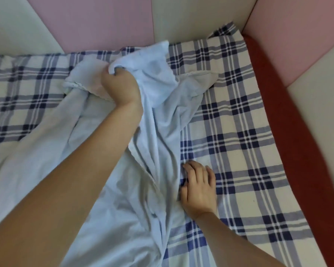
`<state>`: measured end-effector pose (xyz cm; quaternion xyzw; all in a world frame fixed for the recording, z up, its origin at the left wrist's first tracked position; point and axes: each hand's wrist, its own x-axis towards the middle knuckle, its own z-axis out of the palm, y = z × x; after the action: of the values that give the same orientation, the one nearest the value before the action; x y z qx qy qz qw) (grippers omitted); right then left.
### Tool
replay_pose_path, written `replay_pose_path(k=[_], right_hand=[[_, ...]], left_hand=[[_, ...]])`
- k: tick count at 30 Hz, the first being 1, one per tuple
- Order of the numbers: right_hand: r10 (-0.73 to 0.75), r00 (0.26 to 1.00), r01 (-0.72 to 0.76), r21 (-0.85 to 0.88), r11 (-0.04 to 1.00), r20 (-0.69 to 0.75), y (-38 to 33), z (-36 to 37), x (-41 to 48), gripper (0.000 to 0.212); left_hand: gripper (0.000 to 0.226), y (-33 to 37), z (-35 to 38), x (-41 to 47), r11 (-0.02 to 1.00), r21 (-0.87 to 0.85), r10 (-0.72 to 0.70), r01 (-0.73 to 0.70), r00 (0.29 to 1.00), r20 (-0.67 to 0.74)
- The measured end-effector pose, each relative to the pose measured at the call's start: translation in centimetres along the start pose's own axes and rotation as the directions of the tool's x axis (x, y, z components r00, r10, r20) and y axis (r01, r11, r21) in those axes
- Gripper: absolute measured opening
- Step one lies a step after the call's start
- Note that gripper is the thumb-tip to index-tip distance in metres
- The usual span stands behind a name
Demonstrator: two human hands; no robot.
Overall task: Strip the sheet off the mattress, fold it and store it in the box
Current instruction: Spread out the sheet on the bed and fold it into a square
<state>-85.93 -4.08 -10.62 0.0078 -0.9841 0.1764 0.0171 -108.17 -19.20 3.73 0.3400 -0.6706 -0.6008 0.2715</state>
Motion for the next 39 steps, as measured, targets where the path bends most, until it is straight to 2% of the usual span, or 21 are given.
replay_pose_path(k=[1, 2, 4, 5, 7, 9, 12, 16, 18, 22, 23, 26, 28, 31, 32, 33, 34, 35, 36, 37, 39], right_hand=[[0.001, 1.0, -0.001, 0.01, 1.0, -0.004, 0.0, 0.0, 0.2, 0.051], [0.002, 1.0, -0.002, 0.014, 1.0, -0.008, 0.0, -0.1, 0.2, 0.051], [0.005, 1.0, -0.005, 0.01, 1.0, -0.009, -0.1, 0.0, 0.3, 0.051], [0.008, 1.0, -0.008, 0.007, 1.0, -0.005, -0.1, -0.1, 0.3, 0.051], [0.009, 1.0, -0.009, 0.003, 1.0, -0.003, -0.1, -0.1, 0.2, 0.051], [0.011, 1.0, -0.011, 0.0, 1.0, -0.007, -0.1, 0.0, 0.2, 0.051], [0.007, 1.0, -0.007, 0.0, 1.0, -0.019, 0.0, 0.1, 0.3, 0.051], [0.002, 1.0, -0.002, 0.016, 1.0, -0.023, 0.3, 0.4, 0.2, 0.052], [-0.008, 1.0, 0.009, 0.009, 1.0, -0.026, 0.2, 0.4, 0.1, 0.052], [-0.013, 0.999, 0.014, 0.025, 1.0, -0.049, 0.2, 0.2, 0.4, 0.049], [-0.008, 0.998, 0.011, 0.05, 0.999, -0.065, 0.0, 0.1, 0.4, 0.048], [0.0, 0.997, 0.004, 0.058, 0.998, -0.077, -0.3, -0.1, 0.0, 0.045], [0.031, 0.999, -0.027, 0.102, 0.994, -0.033, -0.5, -0.6, -0.3, 0.043], [0.127, 0.979, -0.136, 0.049, 0.989, 0.159, -0.4, -1.4, -0.9, 0.052], [0.119, 0.974, -0.151, 0.16, 0.976, 0.192, -0.7, -2.0, -2.0, 0.052], [0.092, 0.949, -0.213, 0.399, 0.892, 0.301, -1.1, -3.9, -3.2, 0.048], [0.122, 0.887, -0.412, 0.644, 0.644, 0.445, -1.9, -6.3, -5.3, 0.048], [0.142, 0.827, -0.558, 0.763, 0.328, 0.544, -2.7, -8.1, -7.0, 0.057], [0.078, 0.712, -0.7, 0.714, -0.003, 0.698, -3.7, -10.0, -9.2, 0.068], [-0.047, 0.652, -0.757, 0.645, -0.105, 0.757, -4.0, -11.1, -12.2, 0.076], [-0.16, 0.571, -0.82, 0.57, -0.058, 0.805, -5.3, -12.7, -17.8, 0.075]], left_hand=[[0.034, 1.6, 0.1, -0.1, 0.974, -0.218, 0.072, -0.06, 0.996, 0.049], [0.036, 3.2, 0.6, -2.0, 0.941, -0.225, 0.269, -0.252, 0.962, 0.05], [0.037, 2.7, 1.9, -5.2, 0.786, -0.029, 0.612, -0.618, 0.769, 0.185], [0.038, 1.4, 2.6, -6.8, 0.704, 0.087, 0.639, -0.705, 0.681, 0.357], [0.049, -2.7, 4.0, -8.5, 0.454, 0.354, 0.46, -0.818, 0.555, 0.693], [0.06, -6.6, 4.6, -9.4, 0.277, 0.419, 0.179, -0.865, 0.475, 0.862], [0.089, -10.2, 5.6, -10.4, 0.15, 0.521, 0.0, -0.84, 0.527, 0.85], [0.067, -9.8, 6.1, -8.7, 0.111, 0.508, 0.027, -0.854, 0.514, 0.857], [0.055, -9.0, 5.4, -7.3, 0.138, 0.48, 0.054, -0.866, 0.49, 0.87], [0.041, -6.8, 1.4, -5.7, 0.565, 0.46, 0.092, -0.685, 0.606, 0.79], [0.039, -6.0, -0.5, -6.1, 0.627, 0.408, 0.143, -0.664, 0.613, 0.777], [0.046, -4.2, -7.6, -8.9, 0.62, 0.272, 0.258, -0.736, 0.519, 0.815], [0.052, -4.2, -14.2, -11.8, 0.614, 0.267, 0.247, -0.743, 0.502, 0.828], [0.053, -5.4, -24.2, -15.9, 0.689, 0.304, 0.195, -0.658, 0.572, 0.797], [0.051, -5.8, -27.1, -17.3, 0.753, 0.309, 0.169, -0.582, 0.624, 0.763], [0.049, -6.2, -29.6, -18.6, 0.813, 0.315, 0.132, -0.489, 0.682, 0.719], [0.049, -6.3, -31.8, -20.1, 0.853, 0.315, 0.096, -0.416, 0.719, 0.689], [0.051, -6.5, -33.5, -21.3, 0.868, 0.325, 0.065, -0.377, 0.734, 0.677], [0.056, -6.3, -35.4, -22.6, 0.867, 0.346, 0.031, -0.358, 0.732, 0.681], [0.063, -5.8, -37.6, -24.0, 0.86, 0.365, -0.004, -0.357, 0.711, 0.704], [0.067, -5.2, -40.9, -25.8, 0.823, 0.412, -0.074, -0.392, 0.645, 0.761]])
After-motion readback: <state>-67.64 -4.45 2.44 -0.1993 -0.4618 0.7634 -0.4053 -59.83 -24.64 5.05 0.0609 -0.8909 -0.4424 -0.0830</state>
